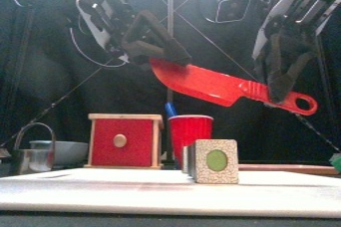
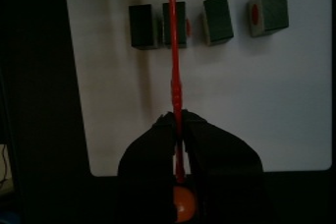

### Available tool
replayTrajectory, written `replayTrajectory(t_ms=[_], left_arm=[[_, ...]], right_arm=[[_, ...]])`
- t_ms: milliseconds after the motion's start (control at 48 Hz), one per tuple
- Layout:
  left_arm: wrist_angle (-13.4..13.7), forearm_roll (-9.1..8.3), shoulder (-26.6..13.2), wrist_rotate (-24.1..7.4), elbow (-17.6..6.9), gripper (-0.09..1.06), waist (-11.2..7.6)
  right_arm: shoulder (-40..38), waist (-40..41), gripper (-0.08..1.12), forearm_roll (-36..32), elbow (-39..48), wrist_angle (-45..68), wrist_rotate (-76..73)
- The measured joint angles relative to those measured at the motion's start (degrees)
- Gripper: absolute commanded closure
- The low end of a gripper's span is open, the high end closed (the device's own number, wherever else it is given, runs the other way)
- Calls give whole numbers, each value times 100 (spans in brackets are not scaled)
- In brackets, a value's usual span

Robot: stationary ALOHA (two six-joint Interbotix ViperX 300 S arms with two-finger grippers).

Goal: Place sushi on board then cut the sushi with the knife then place the pieces on the plate
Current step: Cut the sushi into 4 pieces

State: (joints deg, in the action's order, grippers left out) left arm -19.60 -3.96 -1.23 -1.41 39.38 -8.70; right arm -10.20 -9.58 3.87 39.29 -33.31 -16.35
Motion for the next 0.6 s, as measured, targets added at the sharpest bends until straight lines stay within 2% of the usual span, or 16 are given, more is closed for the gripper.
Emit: replayTrajectory(t_ms=[167,312,417,604], left_arm=[[-694,-62,0,-229,0,11,158],[-1081,-35,9,-536,88,11,202],[-1213,9,9,-615,149,11,229],[-1362,167,0,-835,308,11,237]], right_arm=[[-211,123,72,686,105,-272,-9],[-598,246,72,1301,448,-352,-554],[-1028,299,72,1441,853,-343,-1521],[-1468,237,70,1380,1397,-44,-4737]])
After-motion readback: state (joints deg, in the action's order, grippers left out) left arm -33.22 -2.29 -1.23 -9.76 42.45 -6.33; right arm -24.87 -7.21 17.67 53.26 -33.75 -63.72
